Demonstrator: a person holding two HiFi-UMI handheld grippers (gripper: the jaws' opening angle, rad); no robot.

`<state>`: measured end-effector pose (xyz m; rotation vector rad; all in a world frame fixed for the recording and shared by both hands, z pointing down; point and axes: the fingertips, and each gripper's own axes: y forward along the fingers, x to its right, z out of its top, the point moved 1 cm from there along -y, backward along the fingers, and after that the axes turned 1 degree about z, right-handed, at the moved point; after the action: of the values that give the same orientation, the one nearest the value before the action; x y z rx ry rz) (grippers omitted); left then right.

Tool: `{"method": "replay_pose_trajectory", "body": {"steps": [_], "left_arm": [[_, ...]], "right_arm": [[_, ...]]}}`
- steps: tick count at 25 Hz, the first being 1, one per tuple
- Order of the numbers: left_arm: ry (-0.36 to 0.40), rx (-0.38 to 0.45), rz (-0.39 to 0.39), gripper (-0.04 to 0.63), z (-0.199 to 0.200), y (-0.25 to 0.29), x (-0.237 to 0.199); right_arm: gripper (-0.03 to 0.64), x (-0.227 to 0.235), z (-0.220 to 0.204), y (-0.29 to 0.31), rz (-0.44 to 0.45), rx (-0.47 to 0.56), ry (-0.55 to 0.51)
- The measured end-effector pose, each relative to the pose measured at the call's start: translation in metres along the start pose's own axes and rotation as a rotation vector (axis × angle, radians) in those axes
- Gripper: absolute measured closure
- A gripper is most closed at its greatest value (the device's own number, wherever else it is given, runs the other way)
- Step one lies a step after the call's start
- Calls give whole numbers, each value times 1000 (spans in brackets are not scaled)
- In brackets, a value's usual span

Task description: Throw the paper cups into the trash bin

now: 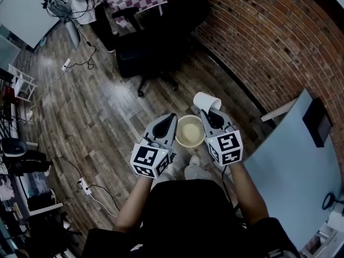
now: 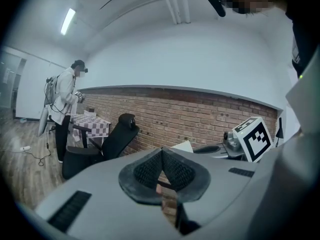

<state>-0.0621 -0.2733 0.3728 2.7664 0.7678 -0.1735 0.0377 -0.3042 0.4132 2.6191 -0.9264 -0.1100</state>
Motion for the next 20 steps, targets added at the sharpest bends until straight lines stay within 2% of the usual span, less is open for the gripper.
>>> {"method": "replay_pose_trajectory", "body": {"steps": [10, 20], "left_arm": [[-9, -15, -34, 592, -1, 19, -4], [-4, -55, -162, 592, -3, 31, -41]], "right_arm": [[595, 14, -8, 10, -18, -30, 5], [595, 8, -9, 37, -150, -57, 55]]}}
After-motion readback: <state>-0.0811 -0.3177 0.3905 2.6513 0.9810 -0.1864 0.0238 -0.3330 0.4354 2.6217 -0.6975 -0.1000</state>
